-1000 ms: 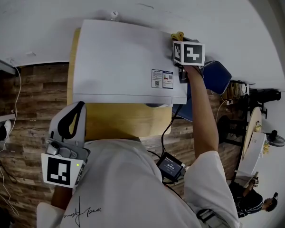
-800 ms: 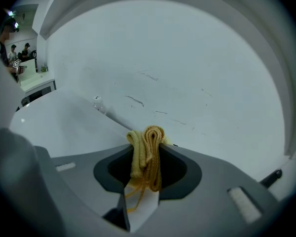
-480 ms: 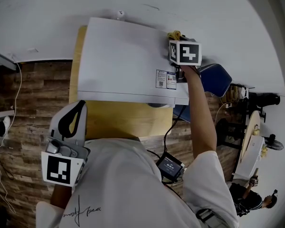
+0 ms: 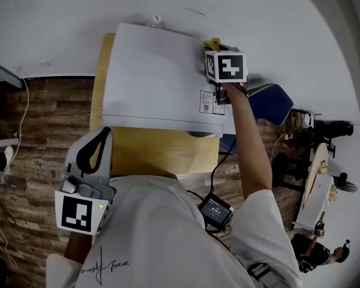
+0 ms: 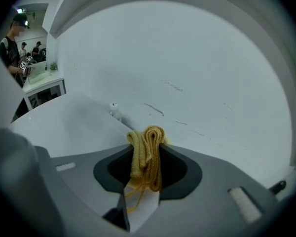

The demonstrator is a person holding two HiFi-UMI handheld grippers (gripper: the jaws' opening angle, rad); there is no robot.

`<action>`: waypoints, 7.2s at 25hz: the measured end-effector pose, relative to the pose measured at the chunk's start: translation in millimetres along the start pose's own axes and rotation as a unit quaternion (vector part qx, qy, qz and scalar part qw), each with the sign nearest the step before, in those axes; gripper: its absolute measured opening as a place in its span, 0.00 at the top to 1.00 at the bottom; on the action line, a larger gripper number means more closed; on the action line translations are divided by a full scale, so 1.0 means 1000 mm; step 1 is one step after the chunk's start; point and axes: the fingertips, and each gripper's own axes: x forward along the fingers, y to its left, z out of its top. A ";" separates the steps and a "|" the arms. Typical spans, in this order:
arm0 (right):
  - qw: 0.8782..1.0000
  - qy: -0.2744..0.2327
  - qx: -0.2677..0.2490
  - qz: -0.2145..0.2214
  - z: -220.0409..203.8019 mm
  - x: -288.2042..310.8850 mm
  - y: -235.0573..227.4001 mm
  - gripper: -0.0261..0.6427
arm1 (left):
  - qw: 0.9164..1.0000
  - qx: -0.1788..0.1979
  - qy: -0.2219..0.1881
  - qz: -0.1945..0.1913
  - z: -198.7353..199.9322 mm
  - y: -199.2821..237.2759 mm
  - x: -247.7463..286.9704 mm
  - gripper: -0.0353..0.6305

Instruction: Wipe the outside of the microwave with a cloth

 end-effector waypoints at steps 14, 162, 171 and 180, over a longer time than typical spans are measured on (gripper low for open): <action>0.999 -0.015 -0.035 0.035 0.034 0.005 0.057 0.78 | 1.000 -0.005 -0.005 0.014 0.000 0.006 -0.013 0.96; 0.984 -0.023 -0.170 0.044 0.034 -0.018 0.124 0.76 | 0.999 -0.035 0.004 0.007 -0.011 0.013 -0.016 0.96; 0.979 -0.047 -0.182 0.076 0.058 -0.018 0.169 0.76 | 0.999 -0.041 0.000 0.020 -0.012 0.017 -0.018 0.96; 0.969 -0.073 -0.210 0.105 0.077 -0.024 0.223 0.76 | 0.998 -0.048 -0.002 0.034 -0.013 0.023 -0.025 0.96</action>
